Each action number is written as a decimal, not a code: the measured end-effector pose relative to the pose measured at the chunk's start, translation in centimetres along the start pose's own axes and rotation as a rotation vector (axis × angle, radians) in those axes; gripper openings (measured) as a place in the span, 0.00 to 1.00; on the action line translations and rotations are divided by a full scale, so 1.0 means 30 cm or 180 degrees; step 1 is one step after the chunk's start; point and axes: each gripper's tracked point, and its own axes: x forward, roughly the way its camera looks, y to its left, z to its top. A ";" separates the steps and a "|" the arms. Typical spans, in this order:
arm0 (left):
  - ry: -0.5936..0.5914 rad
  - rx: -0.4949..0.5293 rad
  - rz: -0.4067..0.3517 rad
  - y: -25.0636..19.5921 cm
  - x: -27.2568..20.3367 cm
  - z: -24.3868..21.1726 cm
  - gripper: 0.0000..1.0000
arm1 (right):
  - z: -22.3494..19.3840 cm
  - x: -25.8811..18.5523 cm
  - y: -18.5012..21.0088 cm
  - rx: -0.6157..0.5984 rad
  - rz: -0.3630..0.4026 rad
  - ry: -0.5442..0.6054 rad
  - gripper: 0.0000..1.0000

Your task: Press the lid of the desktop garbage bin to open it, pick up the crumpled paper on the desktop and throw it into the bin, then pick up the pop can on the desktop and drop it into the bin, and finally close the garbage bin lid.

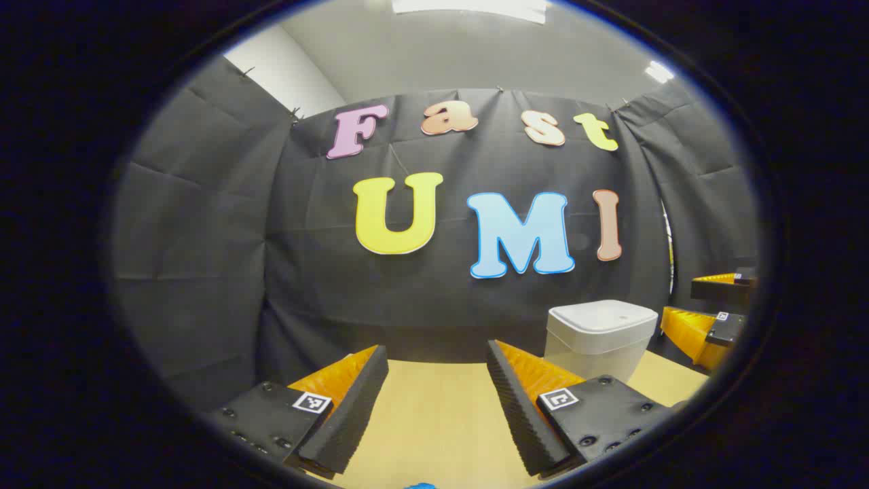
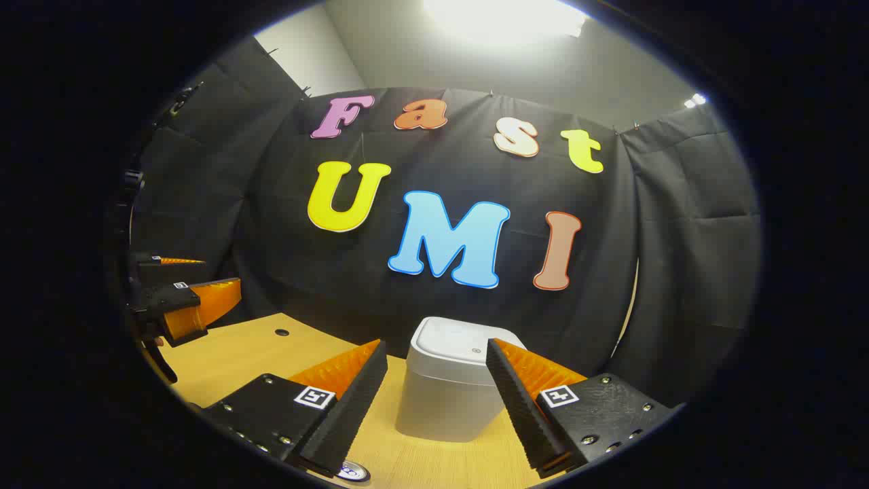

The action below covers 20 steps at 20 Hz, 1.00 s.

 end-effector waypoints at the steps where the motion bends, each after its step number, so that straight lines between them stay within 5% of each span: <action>1: -0.0008 -0.0010 -0.0021 0.002 0.005 0.003 0.96 | -0.003 -0.002 0.004 0.0018 -0.0007 0.0007 0.94; 13: 0.0004 0.0002 -0.0120 -0.037 0.008 0.006 0.96 | -0.006 0.010 -0.011 0.0086 -0.0046 0.0025 0.94; 18: 0.0007 0.0026 -0.0150 -0.058 0.009 0.006 0.96 | -0.022 0.005 -0.023 0.0113 -0.0066 0.0073 0.84; 19: 0.0009 0.0030 -0.0159 -0.061 0.009 0.007 0.96 | -0.025 0.014 -0.035 0.0112 -0.0084 0.0091 0.65; 20: 0.0008 0.0036 -0.0167 -0.065 0.008 0.006 0.96 | -0.036 0.014 -0.032 0.0105 -0.0107 0.0109 0.58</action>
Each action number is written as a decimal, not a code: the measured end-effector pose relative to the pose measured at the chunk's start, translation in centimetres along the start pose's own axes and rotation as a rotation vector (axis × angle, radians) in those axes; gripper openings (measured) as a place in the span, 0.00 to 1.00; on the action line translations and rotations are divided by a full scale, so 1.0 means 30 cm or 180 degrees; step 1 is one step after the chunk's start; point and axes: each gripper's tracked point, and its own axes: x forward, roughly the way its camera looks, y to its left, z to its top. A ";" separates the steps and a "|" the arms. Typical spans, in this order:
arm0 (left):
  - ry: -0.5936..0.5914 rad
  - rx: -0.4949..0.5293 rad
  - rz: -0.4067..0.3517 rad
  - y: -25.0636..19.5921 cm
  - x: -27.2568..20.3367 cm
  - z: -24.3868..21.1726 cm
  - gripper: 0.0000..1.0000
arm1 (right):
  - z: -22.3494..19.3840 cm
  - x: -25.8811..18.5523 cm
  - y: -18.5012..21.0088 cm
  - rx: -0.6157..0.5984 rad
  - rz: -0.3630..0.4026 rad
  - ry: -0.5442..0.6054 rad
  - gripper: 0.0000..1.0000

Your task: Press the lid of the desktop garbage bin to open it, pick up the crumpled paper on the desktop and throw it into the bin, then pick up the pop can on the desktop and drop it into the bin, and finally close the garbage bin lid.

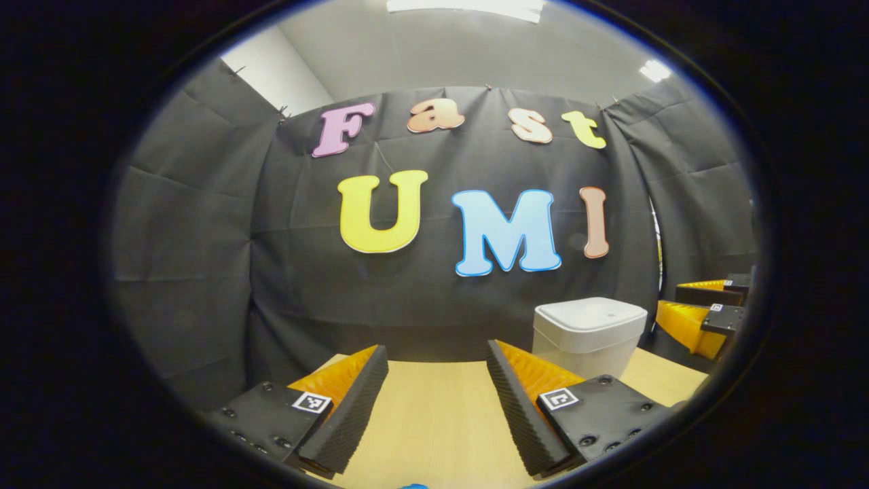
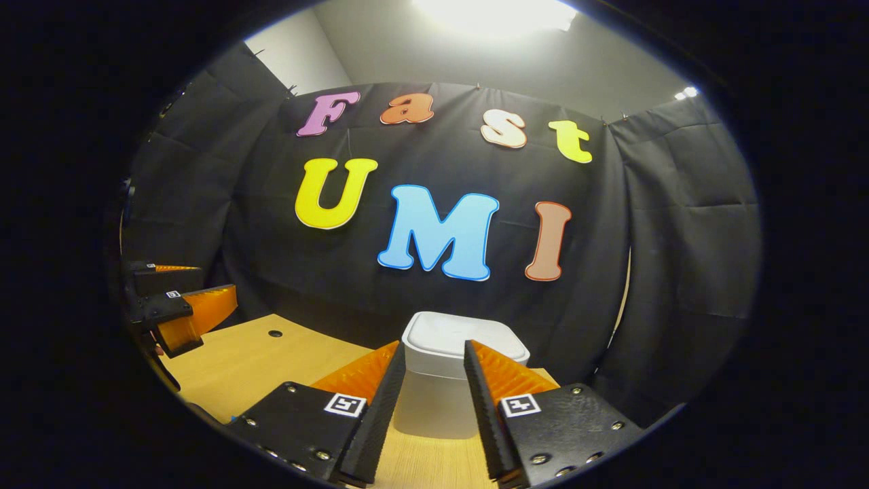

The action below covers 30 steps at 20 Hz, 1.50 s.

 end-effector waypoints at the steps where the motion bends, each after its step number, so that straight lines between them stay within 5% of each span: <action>1: 0.0001 0.0005 -0.0006 -0.004 0.002 0.000 0.96 | -0.003 0.001 0.008 0.0010 0.0026 0.0016 0.50; 3: 0.0009 0.0012 -0.0019 -0.013 0.003 -0.005 0.96 | -0.030 0.003 -0.012 0.0058 -0.0039 0.0076 0.48; 5: 0.0018 0.0022 -0.0021 -0.014 0.006 -0.007 0.96 | -0.030 0.011 -0.020 0.0150 -0.0045 0.0091 0.18; 8: 0.0052 0.0011 -0.0027 -0.021 0.008 -0.024 0.96 | -0.038 0.032 -0.038 0.0231 -0.0102 0.0103 0.04; 30: 0.0121 -0.0095 0.0215 0.051 0.004 -0.058 0.95 | -0.169 0.470 -0.164 0.0559 -0.0098 0.0483 0.02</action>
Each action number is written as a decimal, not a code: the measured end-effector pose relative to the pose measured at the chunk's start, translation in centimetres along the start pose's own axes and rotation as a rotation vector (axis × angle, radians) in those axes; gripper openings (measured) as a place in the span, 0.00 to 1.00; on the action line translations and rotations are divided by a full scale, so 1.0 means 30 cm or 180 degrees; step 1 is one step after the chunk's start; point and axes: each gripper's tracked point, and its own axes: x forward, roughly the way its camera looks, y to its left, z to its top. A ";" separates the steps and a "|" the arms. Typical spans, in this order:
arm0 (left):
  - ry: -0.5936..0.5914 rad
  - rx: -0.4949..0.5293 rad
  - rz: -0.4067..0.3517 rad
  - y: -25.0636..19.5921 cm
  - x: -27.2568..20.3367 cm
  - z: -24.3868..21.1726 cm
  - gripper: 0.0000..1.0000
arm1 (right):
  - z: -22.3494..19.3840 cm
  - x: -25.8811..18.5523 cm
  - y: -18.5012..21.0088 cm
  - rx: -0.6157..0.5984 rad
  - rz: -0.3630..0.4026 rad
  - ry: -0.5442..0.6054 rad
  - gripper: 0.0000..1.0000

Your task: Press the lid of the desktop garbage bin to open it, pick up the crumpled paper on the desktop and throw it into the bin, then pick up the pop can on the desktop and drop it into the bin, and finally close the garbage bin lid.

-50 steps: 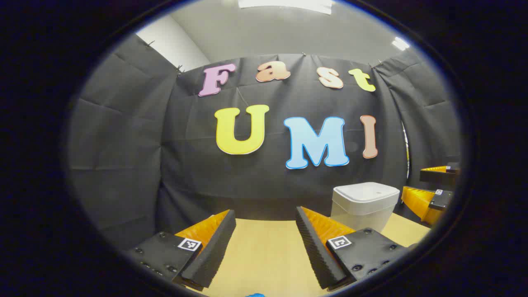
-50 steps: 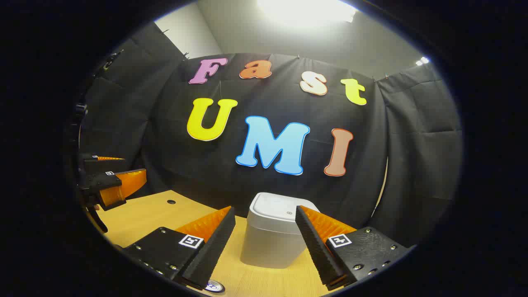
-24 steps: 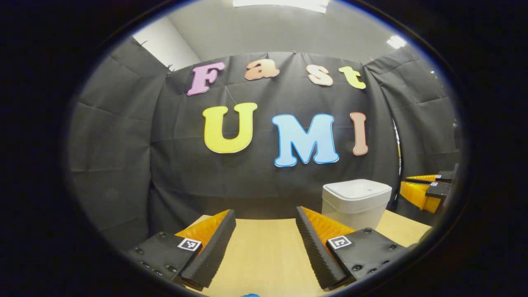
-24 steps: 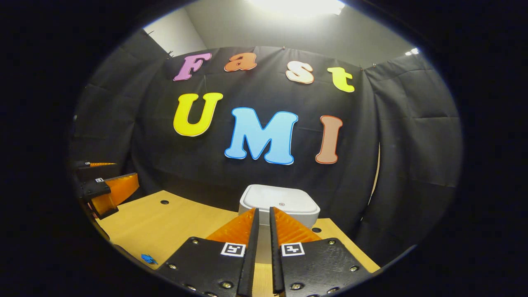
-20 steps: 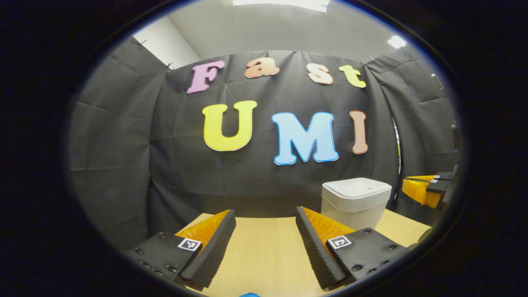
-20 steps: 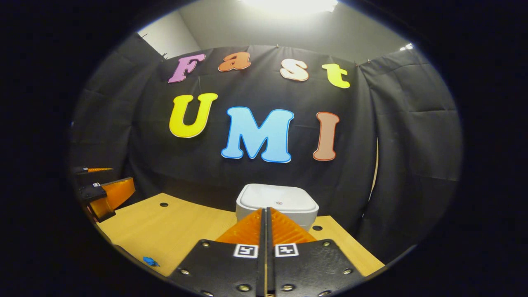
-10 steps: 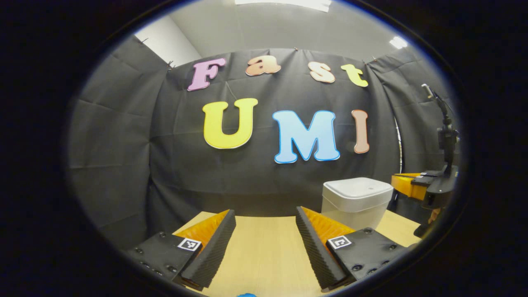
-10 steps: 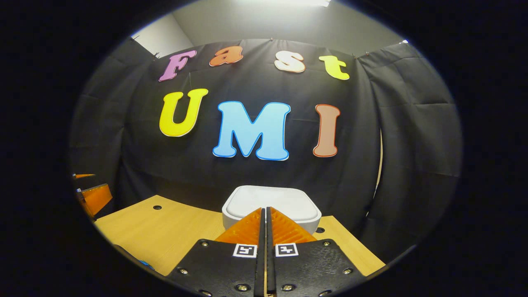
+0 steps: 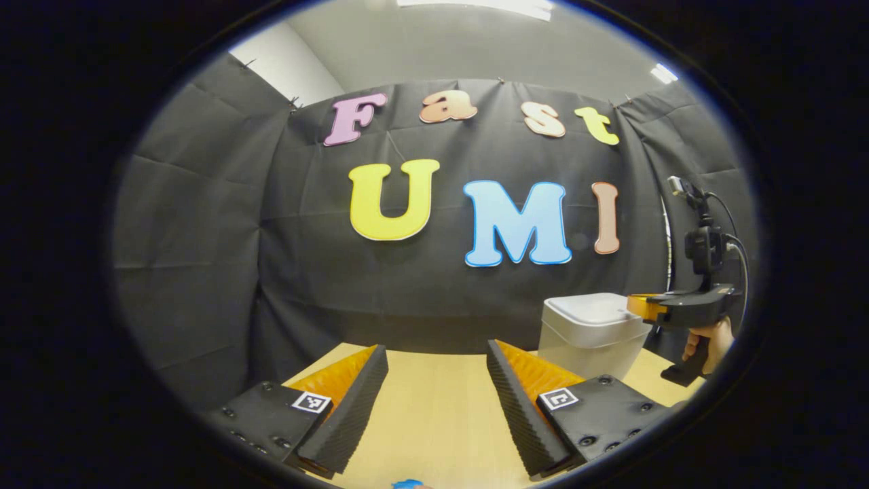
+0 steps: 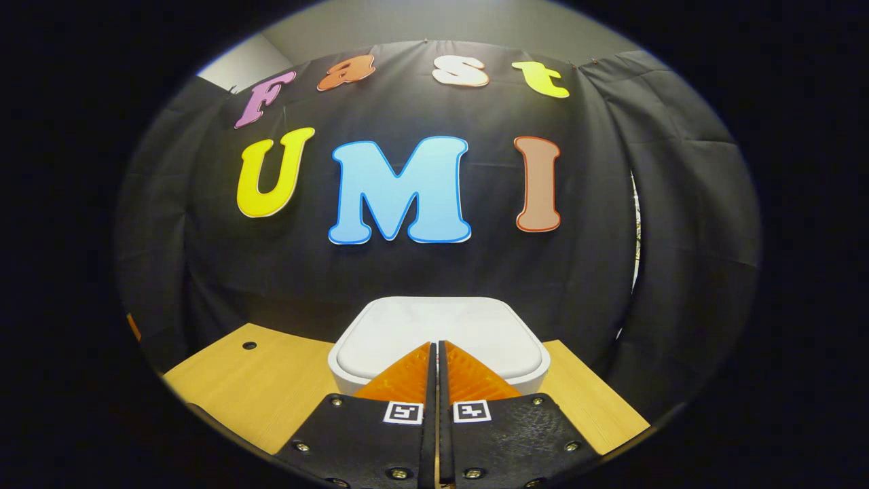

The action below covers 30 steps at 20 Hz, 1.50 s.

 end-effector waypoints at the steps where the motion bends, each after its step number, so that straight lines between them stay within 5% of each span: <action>1: 0.0007 0.0001 0.0029 0.006 -0.004 -0.002 0.95 | -0.009 0.006 -0.002 0.0002 0.0009 0.0024 0.02; 8: 0.0029 0.0088 0.0151 0.040 -0.020 -0.001 0.95 | -0.052 0.012 -0.004 -0.0152 0.0009 0.0097 0.02; 13: -0.0032 0.0104 0.0131 0.029 -0.032 0.021 0.96 | -0.045 0.013 -0.004 0.0114 0.0091 0.0124 0.02; 30: 0.0052 0.0057 0.0215 0.078 -0.087 -0.044 0.96 | 0.149 -0.152 0.006 -0.0153 0.0058 -0.0459 0.02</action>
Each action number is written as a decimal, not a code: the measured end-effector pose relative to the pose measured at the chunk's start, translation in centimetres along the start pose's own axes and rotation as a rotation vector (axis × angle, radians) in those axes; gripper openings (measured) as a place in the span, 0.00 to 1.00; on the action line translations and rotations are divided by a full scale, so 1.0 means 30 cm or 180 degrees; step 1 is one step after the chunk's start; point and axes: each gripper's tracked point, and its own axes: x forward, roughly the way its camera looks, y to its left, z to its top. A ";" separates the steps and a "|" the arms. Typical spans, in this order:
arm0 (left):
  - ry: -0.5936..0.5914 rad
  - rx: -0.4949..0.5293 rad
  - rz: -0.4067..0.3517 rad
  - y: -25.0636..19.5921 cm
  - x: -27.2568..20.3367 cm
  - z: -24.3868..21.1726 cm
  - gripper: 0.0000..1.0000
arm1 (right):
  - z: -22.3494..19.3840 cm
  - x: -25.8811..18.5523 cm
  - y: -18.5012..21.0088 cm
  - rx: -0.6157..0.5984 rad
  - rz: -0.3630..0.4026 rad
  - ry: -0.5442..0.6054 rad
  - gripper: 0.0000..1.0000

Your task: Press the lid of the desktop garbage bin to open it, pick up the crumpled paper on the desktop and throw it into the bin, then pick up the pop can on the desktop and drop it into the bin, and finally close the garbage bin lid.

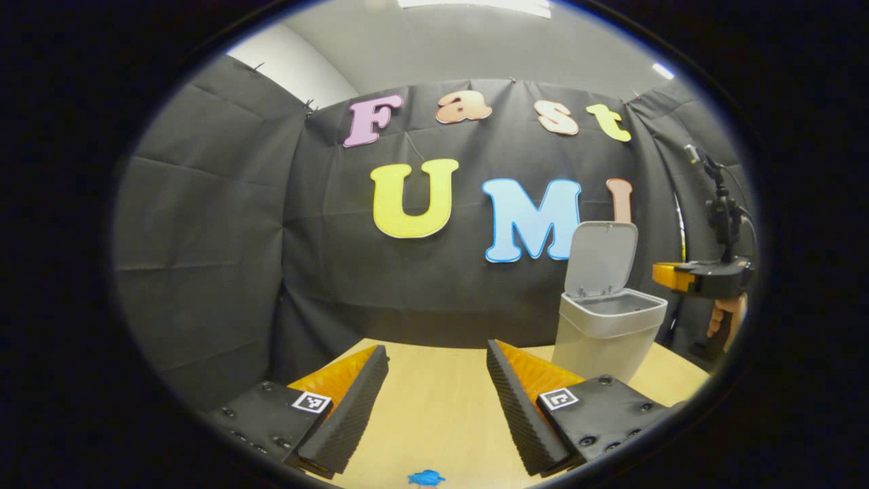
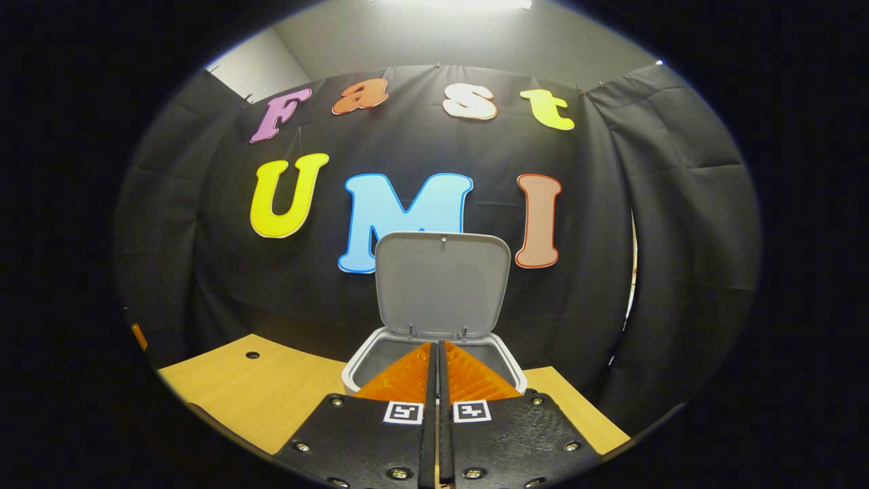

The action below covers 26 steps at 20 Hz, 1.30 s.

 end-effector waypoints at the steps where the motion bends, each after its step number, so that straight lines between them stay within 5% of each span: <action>1: 0.0031 0.0017 -0.0001 0.008 0.001 -0.021 0.96 | 0.003 -0.021 0.003 0.0017 0.0004 -0.0015 0.02; 11: 0.0611 0.0095 -0.0141 0.013 -0.043 -0.309 0.96 | 0.003 -0.212 0.055 0.0033 0.0086 -0.0143 0.07; 19: 0.0854 0.0095 -0.0373 0.007 -0.058 -0.429 0.97 | -0.020 -0.316 0.094 -0.0032 -0.0037 -0.0088 0.46; 22: 0.0926 0.0159 -0.0443 0.010 -0.050 -0.462 0.96 | -0.029 -0.356 0.118 -0.0040 -0.0070 -0.0061 0.47; 23: 0.0963 0.0198 -0.0476 0.011 -0.049 -0.481 0.96 | -0.037 -0.367 0.122 -0.0026 -0.0109 -0.0041 0.67; 26: 0.1081 0.0269 -0.0618 0.007 -0.050 -0.541 0.96 | -0.051 -0.398 0.131 0.0017 -0.0186 0.0002 0.70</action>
